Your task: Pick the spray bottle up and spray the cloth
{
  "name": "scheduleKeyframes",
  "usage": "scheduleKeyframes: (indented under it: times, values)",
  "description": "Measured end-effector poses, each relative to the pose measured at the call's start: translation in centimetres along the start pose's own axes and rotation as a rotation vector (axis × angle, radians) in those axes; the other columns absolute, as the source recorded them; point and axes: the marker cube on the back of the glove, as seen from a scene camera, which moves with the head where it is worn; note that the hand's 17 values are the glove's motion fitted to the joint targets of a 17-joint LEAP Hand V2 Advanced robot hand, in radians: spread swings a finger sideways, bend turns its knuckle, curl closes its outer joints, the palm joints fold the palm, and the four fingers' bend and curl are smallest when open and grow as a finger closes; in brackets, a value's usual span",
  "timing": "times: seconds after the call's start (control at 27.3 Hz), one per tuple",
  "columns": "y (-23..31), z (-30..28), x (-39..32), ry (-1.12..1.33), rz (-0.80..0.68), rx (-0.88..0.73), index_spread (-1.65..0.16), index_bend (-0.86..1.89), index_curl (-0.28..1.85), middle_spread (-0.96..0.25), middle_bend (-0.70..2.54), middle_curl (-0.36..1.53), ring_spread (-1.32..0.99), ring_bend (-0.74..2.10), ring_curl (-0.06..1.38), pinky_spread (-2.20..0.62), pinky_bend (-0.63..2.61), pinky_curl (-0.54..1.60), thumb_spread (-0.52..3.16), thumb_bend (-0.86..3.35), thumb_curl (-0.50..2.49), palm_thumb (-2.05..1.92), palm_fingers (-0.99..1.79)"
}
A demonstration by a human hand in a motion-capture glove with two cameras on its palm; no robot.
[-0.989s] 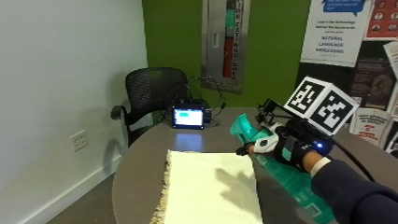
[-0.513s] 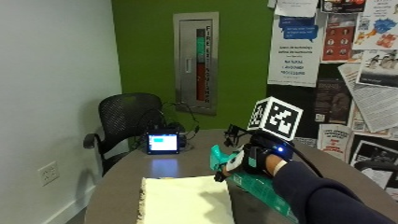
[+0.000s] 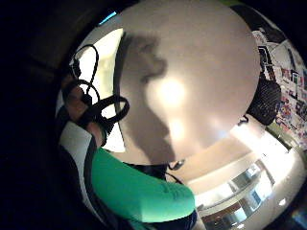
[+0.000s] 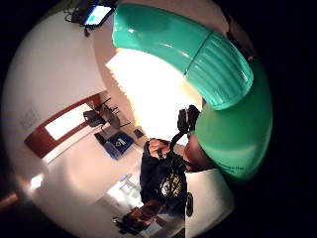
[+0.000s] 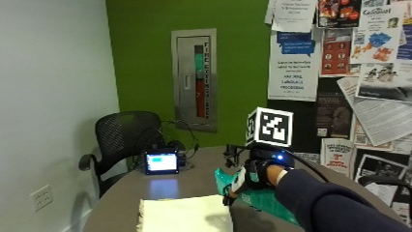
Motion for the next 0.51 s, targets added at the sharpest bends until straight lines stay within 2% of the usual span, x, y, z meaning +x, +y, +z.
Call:
scheduleKeyframes:
  times: [0.22, 0.51]
  values:
    - [-0.3, 1.8, -0.5, 0.012, -0.026, -0.006, -0.23, 0.08, 0.19, -0.18, 0.51, 0.48, -0.22, 0.75, 0.43, -0.30, 0.64, 0.37, 0.82, -0.03, 0.53, 0.88, 1.21]
    - [-1.6, 3.0, -4.5, -0.049, -0.188, 0.171, -0.23, 0.08, 0.19, -0.18, 0.50, 0.48, -0.23, 0.75, 0.43, -0.30, 0.63, 0.37, 0.81, -0.03, 0.54, 0.88, 1.21]
